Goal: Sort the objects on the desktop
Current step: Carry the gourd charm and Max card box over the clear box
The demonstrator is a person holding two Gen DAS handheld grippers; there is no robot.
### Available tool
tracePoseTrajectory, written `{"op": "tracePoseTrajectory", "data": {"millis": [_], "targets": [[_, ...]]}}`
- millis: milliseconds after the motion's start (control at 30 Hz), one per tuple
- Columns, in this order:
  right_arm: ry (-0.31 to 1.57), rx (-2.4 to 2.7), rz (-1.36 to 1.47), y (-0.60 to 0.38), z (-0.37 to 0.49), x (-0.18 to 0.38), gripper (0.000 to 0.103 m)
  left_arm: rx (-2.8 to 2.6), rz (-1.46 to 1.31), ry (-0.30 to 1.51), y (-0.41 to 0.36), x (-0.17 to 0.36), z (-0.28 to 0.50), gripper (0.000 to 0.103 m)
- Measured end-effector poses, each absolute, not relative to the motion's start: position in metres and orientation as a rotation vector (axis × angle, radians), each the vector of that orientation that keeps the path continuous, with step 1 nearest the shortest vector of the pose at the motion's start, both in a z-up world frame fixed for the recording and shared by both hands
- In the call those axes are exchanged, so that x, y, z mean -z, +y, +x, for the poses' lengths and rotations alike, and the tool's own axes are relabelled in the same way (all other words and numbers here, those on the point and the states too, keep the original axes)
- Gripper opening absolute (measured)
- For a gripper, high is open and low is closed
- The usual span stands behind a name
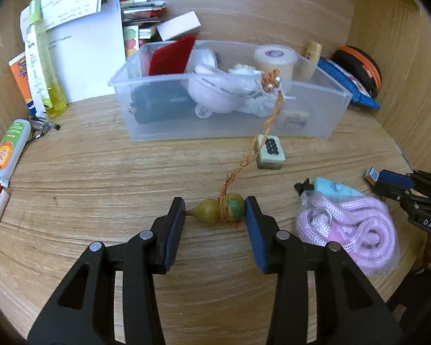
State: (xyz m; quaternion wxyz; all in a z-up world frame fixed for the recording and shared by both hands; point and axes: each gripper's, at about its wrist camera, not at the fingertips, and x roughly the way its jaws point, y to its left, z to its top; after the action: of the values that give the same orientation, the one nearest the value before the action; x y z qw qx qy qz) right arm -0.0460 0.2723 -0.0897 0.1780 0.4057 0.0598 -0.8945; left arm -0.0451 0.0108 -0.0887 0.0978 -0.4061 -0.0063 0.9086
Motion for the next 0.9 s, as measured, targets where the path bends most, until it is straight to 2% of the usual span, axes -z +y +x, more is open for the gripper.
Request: {"op": "tracePoseTrajectory", "data": {"millis": [567, 900], "targets": [[0.197, 2.586, 0.960, 0.263, -0.057, 0.038, 0.025, -2.744, -0.980, -0.097, -0.010, 0.032, -0.040, 0.042], [0.217, 2.594, 0.861, 0.251, -0.068, 0.011, 0.024, -2.777, -0.885, 0.001, -0.013, -0.001, -0.049, 0.042]]}}
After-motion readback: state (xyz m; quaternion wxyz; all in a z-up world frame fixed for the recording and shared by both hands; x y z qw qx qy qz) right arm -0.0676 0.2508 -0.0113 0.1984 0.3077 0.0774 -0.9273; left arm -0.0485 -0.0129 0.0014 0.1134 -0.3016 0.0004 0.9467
